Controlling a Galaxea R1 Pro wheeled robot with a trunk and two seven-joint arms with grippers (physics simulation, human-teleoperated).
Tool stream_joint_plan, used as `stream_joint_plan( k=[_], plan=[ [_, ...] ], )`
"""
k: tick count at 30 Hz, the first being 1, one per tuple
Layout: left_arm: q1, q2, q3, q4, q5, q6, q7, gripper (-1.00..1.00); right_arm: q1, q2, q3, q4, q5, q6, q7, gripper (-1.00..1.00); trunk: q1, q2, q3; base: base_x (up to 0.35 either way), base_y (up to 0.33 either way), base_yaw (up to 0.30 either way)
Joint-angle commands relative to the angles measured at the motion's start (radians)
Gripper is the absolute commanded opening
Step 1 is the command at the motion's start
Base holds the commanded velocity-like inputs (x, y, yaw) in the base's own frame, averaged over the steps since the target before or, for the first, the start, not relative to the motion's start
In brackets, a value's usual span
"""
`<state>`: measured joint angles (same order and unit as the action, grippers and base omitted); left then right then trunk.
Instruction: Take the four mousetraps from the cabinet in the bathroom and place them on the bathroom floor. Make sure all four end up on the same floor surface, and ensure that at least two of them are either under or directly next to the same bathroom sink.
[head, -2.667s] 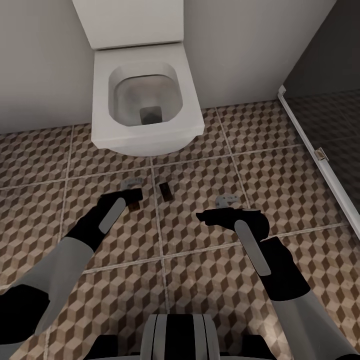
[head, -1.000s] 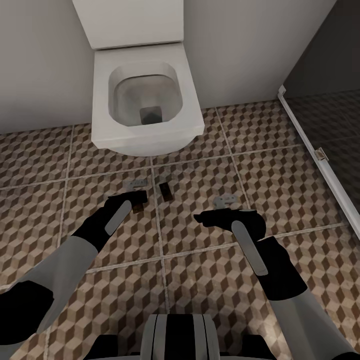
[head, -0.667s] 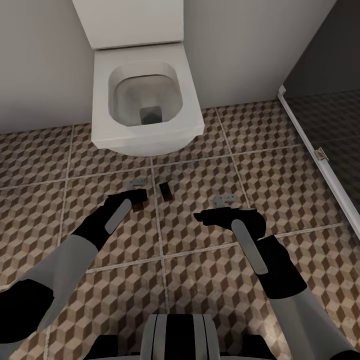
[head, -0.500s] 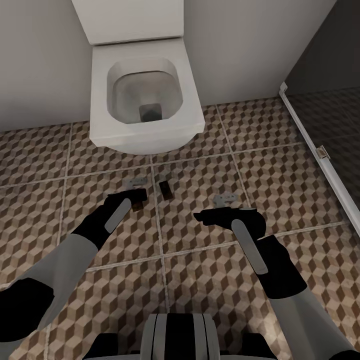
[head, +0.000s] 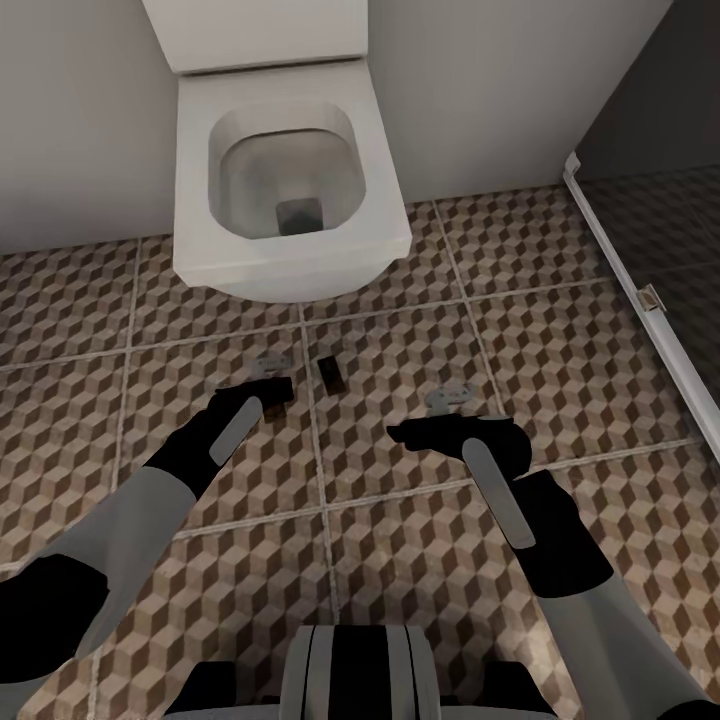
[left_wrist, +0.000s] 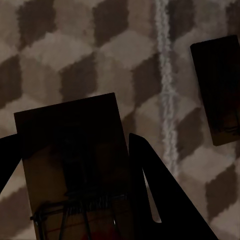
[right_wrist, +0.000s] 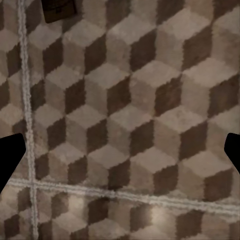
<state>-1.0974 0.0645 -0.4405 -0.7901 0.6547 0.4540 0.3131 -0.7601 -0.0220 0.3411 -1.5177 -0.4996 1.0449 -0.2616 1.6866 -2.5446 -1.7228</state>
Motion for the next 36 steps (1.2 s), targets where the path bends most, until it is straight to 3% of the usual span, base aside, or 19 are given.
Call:
stream_joint_plan(
  k=[1, 36],
  plan=[
    [-0.001, 0.001, -0.006, -0.002, 0.007, 0.002, 0.011, -1.00, -0.001, -0.001, 0.002, -0.001, -0.010, 0.002, -0.011, 1.00, 0.000, 0.000, -0.001, 0.000, 0.000, 0.000],
    [-0.026, 0.003, -0.007, -0.002, 0.005, -0.011, 0.011, -1.00, -0.001, -0.001, 0.009, 0.000, -0.010, 0.002, -0.011, 1.00, 0.001, -0.001, -0.008, 0.000, 0.000, 0.000]
  ],
)
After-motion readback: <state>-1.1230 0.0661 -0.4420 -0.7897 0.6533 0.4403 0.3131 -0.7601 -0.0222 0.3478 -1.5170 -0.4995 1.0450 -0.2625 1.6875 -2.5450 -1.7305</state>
